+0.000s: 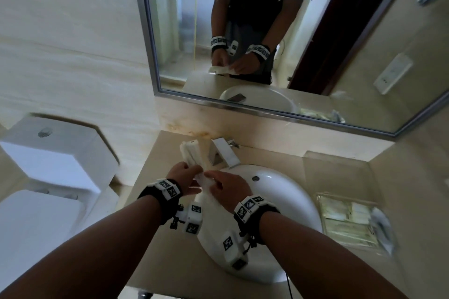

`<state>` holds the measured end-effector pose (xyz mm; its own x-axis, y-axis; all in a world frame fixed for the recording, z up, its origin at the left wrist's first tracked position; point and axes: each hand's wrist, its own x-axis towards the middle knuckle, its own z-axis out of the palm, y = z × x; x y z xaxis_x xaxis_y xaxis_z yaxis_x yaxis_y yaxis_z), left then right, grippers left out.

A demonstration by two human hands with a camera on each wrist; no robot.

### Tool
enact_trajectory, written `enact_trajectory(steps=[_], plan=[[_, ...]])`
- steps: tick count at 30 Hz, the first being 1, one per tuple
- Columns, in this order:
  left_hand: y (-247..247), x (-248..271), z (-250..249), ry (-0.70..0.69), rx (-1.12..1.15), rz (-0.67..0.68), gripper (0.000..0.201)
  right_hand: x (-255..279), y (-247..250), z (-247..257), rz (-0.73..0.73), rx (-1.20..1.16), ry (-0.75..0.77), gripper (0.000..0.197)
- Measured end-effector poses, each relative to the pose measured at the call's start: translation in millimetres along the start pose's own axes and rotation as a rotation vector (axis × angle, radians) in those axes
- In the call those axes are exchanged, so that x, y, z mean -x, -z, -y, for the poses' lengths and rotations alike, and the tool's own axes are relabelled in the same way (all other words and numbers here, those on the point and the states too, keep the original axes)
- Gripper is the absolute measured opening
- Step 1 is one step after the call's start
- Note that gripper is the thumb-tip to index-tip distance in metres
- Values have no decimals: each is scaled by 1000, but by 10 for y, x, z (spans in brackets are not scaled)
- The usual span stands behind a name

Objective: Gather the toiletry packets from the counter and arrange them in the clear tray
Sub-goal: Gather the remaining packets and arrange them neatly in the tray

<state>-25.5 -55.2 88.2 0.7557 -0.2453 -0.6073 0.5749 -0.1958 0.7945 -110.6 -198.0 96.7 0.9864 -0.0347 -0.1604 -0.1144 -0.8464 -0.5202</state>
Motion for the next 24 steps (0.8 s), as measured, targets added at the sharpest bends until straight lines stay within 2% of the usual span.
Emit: enact_trajectory(steps=[9, 15, 20, 24], plan=[[-583, 9, -65, -49, 192, 126, 20, 227, 366, -392, -48, -31, -83, 45], [-1085, -18, -141, -60, 124, 153, 27, 504, 555, -690, -162, -204, -216, 51], [-1616, 62, -200, -86, 86, 239, 20, 694, 752, -1015, -88, -203, -250, 61], [-1993, 127, -141, -51, 45, 297, 21, 901, 902, -1386, -71, -75, -224, 60]])
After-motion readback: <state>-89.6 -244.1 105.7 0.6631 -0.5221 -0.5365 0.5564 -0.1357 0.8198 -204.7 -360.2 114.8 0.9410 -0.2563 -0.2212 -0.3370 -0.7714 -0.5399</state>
